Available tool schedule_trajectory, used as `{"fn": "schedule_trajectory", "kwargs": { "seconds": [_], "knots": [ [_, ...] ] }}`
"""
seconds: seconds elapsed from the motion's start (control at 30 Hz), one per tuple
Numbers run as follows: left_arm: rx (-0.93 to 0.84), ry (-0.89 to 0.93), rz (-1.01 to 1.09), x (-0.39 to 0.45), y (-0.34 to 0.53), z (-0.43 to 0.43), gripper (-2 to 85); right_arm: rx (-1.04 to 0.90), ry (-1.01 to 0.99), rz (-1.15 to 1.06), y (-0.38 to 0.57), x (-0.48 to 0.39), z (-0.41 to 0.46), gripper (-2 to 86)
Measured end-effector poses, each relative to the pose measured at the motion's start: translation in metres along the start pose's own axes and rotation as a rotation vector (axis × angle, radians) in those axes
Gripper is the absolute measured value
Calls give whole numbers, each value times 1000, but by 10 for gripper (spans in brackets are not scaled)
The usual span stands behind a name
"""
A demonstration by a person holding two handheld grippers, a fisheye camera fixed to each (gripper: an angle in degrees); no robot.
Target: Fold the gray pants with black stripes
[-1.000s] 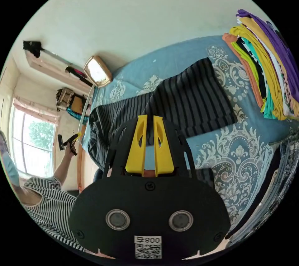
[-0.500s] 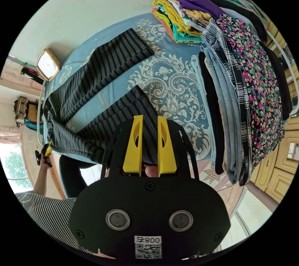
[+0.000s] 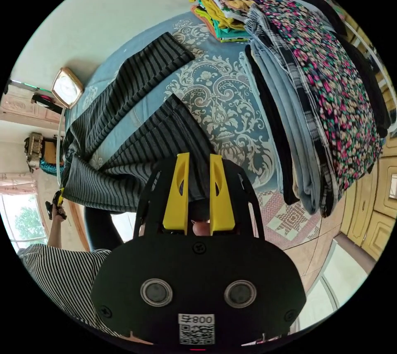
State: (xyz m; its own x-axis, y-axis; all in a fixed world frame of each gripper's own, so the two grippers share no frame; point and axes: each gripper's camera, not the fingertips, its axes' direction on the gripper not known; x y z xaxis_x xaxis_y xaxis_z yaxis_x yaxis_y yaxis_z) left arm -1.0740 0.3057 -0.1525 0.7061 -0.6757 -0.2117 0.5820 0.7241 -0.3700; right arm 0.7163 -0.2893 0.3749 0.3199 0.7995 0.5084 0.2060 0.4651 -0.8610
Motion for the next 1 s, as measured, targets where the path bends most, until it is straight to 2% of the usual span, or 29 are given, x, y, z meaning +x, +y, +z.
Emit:
{"fn": "schedule_trajectory", "kwargs": {
  "seconds": [0.2,0.5,0.57,0.63,0.7,0.83,0.93,1.0],
  "knots": [
    [-41,-49,-79,-30,13,23,42,11,-81,-3,8,-1,-10,92],
    [-36,-80,-118,-42,19,37,43,-100,43,-151,-80,-64,27,102],
    [-39,-84,-113,-42,20,39,42,-175,85,-161,-88,-73,45,93],
    [-38,-74,-106,-43,20,39,42,-165,164,-186,-84,-83,46,53],
    [-36,-57,-95,-43,21,39,43,-180,154,-220,-80,-87,37,22],
    [1,19,-58,-47,25,30,43,-39,2,-214,-68,-70,-42,3],
    [20,54,-46,-52,29,28,43,81,-6,-170,-57,-48,-101,0],
    [12,54,-45,-56,32,37,44,157,-88,-125,-52,-32,-126,0]
  ]
}}
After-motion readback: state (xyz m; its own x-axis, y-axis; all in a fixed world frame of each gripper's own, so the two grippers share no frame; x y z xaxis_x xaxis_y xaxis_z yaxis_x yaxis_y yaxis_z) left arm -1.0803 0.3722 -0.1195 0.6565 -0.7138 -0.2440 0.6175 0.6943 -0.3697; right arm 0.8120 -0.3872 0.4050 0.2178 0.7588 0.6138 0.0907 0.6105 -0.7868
